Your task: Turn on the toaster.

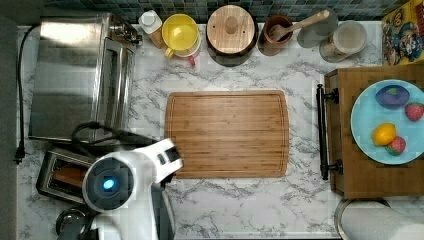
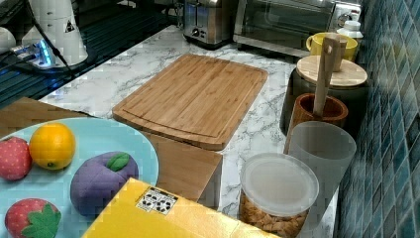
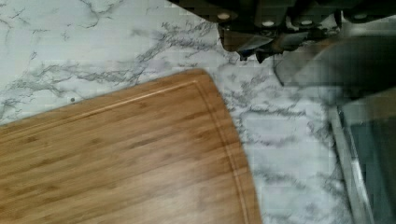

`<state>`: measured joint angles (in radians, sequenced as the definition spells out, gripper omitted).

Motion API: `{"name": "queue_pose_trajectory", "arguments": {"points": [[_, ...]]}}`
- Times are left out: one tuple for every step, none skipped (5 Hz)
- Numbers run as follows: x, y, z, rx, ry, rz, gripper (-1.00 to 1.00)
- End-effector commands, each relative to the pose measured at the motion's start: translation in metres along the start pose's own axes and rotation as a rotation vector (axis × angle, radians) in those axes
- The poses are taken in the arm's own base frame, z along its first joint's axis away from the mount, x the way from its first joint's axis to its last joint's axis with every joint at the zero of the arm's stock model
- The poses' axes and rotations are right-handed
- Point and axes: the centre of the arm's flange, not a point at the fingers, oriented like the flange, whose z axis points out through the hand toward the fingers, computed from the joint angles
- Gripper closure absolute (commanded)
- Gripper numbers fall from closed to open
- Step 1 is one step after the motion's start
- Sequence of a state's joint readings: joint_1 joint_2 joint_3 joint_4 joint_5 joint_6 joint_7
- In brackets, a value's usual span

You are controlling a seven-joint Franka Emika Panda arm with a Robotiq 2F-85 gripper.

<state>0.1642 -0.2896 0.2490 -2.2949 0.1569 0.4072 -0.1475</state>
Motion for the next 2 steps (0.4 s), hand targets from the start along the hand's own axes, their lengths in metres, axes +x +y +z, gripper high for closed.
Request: {"name": "queue_pose_trajectory", "arguments": {"points": [[-0.026, 0.002, 0.039, -0.013, -0.055, -0.003, 1.00], [-0.043, -0.006, 0.049, -0.002, -0.047, -0.042, 1.00]]}}
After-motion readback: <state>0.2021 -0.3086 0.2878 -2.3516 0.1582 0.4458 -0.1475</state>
